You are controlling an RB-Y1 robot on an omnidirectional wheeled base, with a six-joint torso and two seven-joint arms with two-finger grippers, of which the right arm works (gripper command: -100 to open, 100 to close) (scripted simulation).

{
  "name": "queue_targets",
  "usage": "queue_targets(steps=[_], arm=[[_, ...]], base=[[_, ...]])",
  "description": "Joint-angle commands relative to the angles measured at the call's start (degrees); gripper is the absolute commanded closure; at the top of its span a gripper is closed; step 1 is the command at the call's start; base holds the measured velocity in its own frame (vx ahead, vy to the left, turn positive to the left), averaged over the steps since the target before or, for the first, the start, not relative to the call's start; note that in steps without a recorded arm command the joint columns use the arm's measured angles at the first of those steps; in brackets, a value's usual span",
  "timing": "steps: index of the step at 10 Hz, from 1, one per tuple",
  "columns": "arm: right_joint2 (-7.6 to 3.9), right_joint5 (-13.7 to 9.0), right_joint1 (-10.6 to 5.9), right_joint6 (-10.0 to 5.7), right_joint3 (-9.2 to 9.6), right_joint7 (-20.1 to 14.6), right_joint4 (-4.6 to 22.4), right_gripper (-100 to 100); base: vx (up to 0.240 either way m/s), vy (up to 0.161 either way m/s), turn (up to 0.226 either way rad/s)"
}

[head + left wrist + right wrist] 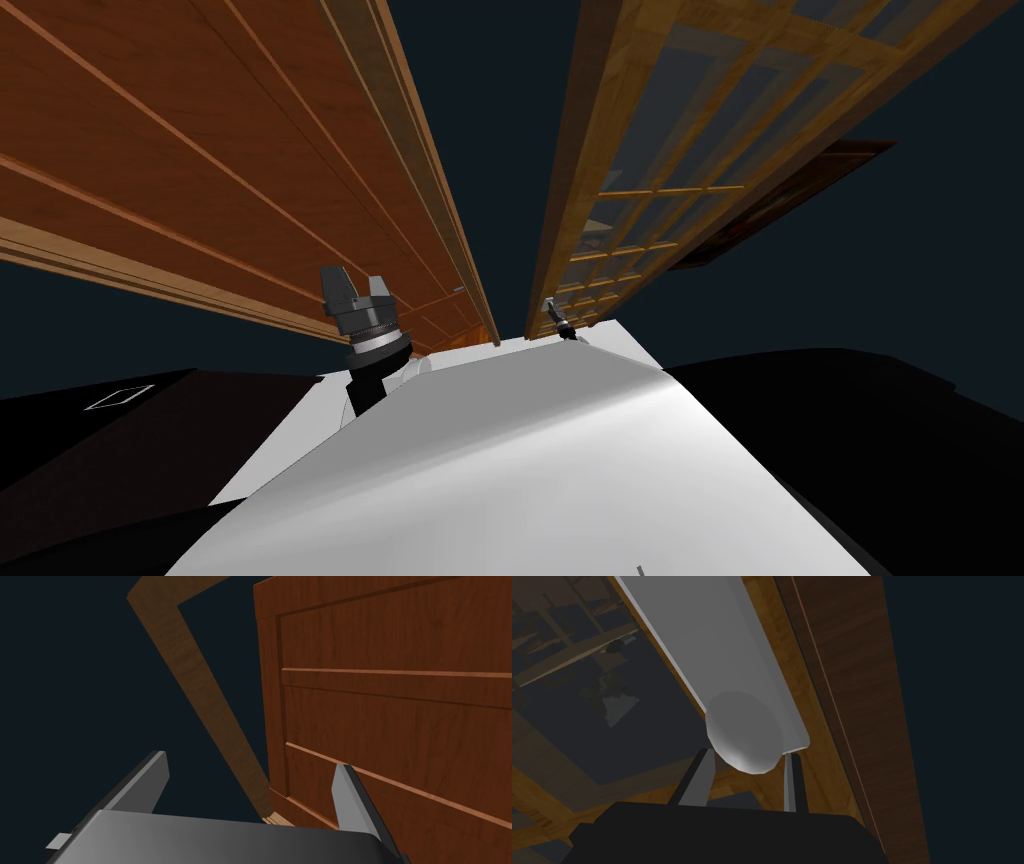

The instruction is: Pull the door open

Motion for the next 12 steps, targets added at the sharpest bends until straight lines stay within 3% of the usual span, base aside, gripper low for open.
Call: queue_targets(steps=[1, 5, 12], arm=[[0.77, -0.41, -0.01, -0.04, 0.85, -2.64, 0.67, 100], [0.61, -1.64, 0.00, 0.03, 1.24, -7.06, 0.67, 100], [0.14, -5.21, 0.04, 0.22, 2.36, -18.32, 0.67, 100]], base=[[-0.021, -0.008, 0.041], [-0.038, -0.013, 0.049], [-0.035, -0.018, 0.060]])
